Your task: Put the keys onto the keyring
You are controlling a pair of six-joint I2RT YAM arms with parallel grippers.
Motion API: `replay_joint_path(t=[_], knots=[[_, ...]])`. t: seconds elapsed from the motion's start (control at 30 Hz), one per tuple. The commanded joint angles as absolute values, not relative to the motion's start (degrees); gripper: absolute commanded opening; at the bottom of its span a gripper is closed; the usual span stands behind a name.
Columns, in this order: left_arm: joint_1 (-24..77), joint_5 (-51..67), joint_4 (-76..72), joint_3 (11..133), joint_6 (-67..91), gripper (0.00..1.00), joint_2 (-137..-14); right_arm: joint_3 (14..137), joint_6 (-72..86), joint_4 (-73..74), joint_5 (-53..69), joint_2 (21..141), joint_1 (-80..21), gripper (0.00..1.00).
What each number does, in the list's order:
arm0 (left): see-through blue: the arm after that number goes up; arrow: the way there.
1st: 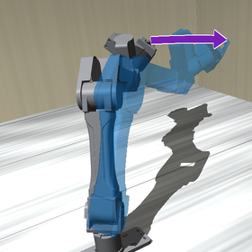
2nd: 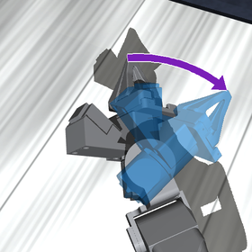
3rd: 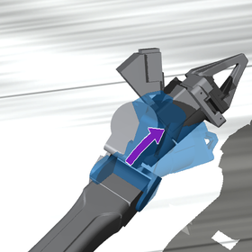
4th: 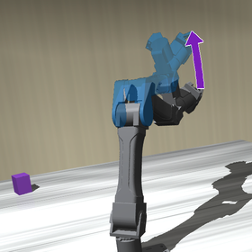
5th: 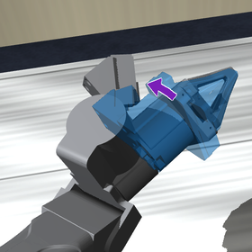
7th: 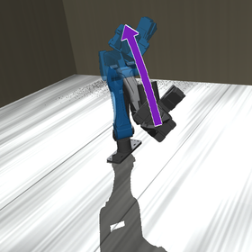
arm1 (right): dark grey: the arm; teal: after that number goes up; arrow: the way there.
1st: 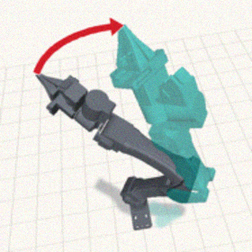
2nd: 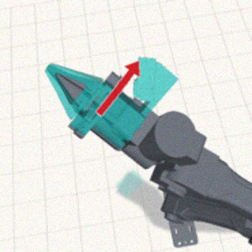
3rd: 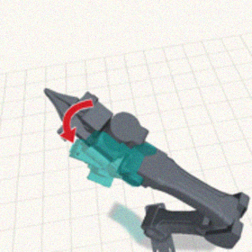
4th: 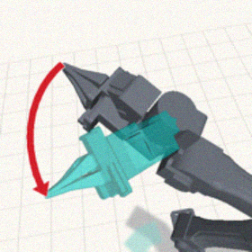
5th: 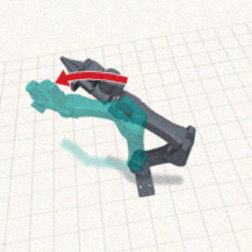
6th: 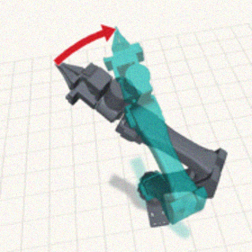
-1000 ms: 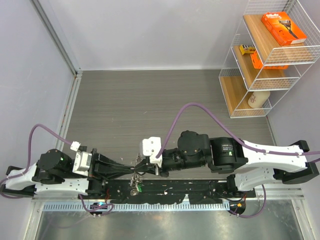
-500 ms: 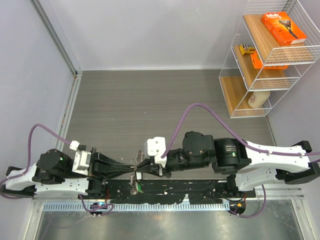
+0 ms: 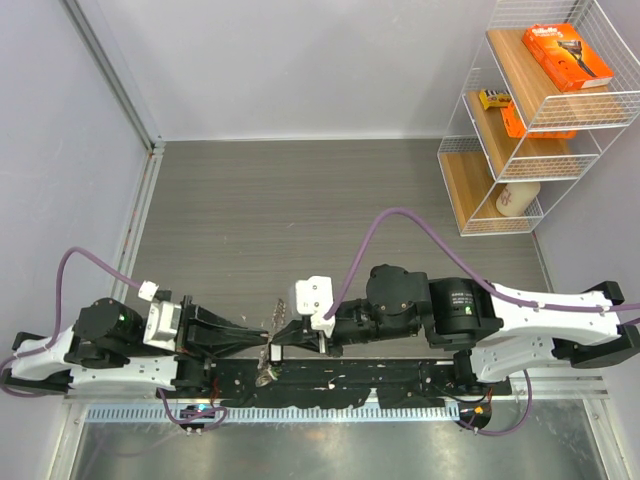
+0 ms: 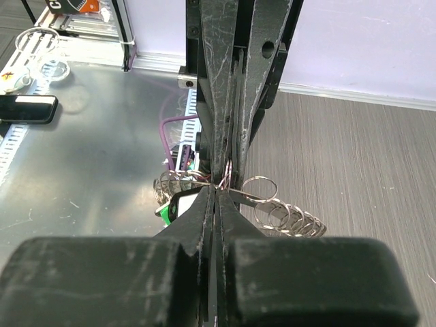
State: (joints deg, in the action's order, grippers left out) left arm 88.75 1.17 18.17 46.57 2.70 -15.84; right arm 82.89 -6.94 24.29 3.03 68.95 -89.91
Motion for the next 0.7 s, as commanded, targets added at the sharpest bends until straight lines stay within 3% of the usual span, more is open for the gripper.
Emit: replay_joint_path(t=[0.0, 0.67], knots=[[88.77, 0.88, 9.41, 46.94, 2.55, 0.00, -14.68, 79.90, -6.59, 20.23, 2.46, 66.36, -90.53, 0.05], [88.77, 2.72, 4.31, 44.65, 2.81, 0.00, -12.75, 69.79, -4.13, 11.96, 0.18, 64.07, -90.53, 0.05]])
